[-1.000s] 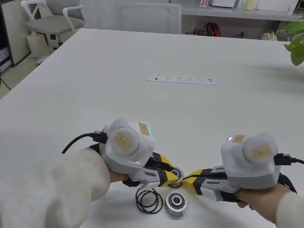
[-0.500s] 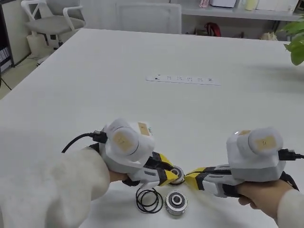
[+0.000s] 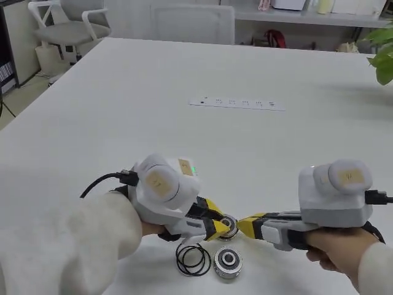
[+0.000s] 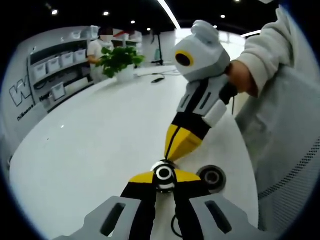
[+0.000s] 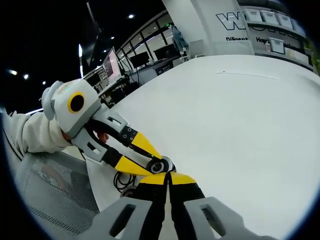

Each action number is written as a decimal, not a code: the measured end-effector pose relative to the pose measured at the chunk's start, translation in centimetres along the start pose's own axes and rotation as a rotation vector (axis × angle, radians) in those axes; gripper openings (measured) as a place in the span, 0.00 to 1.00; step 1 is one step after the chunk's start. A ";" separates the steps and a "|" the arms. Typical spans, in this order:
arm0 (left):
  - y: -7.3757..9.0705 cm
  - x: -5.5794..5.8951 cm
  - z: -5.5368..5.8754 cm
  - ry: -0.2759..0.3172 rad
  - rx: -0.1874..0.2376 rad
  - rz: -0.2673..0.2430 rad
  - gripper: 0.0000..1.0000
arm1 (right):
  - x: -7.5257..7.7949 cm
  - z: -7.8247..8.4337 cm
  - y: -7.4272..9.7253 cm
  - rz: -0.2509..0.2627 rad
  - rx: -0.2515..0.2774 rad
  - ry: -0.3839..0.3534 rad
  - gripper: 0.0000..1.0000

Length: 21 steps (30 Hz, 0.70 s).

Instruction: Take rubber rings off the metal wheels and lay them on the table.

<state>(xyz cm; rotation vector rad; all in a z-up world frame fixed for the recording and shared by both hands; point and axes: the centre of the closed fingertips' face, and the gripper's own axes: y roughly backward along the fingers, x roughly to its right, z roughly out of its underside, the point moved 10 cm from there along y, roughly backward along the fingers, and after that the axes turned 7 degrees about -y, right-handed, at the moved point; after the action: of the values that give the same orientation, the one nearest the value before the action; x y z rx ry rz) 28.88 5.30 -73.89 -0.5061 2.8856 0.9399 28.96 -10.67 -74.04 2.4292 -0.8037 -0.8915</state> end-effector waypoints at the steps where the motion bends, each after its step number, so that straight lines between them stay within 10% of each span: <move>1: 0.0 0.0 0.0 0.001 0.000 -0.001 0.14 | -0.1 0.0 0.0 0.001 0.000 0.002 0.00; 21: -0.1 0.1 0.0 0.002 0.000 -0.006 0.14 | -0.8 -0.3 -0.2 0.007 -0.005 0.053 0.00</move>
<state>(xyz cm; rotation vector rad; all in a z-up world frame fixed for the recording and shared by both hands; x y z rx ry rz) 28.84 5.23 -73.91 -0.5158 2.8837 0.9394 28.71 -9.99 -73.57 2.4335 -0.7889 -0.8220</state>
